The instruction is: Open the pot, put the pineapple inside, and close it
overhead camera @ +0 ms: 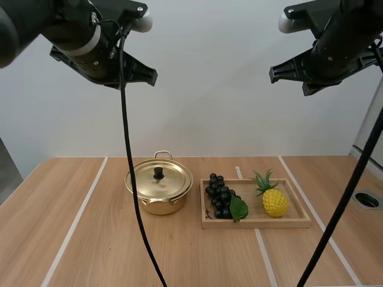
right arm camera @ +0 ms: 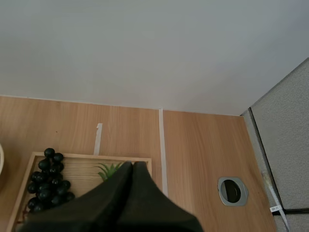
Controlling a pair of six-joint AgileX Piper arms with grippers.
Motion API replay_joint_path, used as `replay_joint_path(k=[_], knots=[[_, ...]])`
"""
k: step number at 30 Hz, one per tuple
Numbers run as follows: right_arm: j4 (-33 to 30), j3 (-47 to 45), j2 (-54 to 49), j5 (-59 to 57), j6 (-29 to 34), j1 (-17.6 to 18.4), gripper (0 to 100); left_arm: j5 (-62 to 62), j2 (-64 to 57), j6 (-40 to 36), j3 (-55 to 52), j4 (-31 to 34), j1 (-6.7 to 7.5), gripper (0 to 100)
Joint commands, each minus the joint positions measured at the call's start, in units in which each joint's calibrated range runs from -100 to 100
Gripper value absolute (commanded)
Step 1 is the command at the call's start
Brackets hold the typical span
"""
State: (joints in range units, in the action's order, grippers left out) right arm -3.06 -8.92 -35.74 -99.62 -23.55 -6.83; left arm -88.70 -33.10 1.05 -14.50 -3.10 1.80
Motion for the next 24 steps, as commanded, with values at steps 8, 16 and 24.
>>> replay_joint_path(k=[8,16,24], knots=[[-4.1,-0.4,3.9,-0.4,-0.3,-0.2,0,-2.7,7.9,6.1,0.6,-5.6,-0.08,0],[-4.1,-8.1,6.8,-0.4,-1.6,-0.2,0,-8.6,14.9,10.0,-0.9,-6.0,-0.08,0],[-4.2,-12.1,11.6,0.8,-1.6,-0.2,0,-6.4,20.4,15.7,-6.0,-6.0,-0.08,0]])
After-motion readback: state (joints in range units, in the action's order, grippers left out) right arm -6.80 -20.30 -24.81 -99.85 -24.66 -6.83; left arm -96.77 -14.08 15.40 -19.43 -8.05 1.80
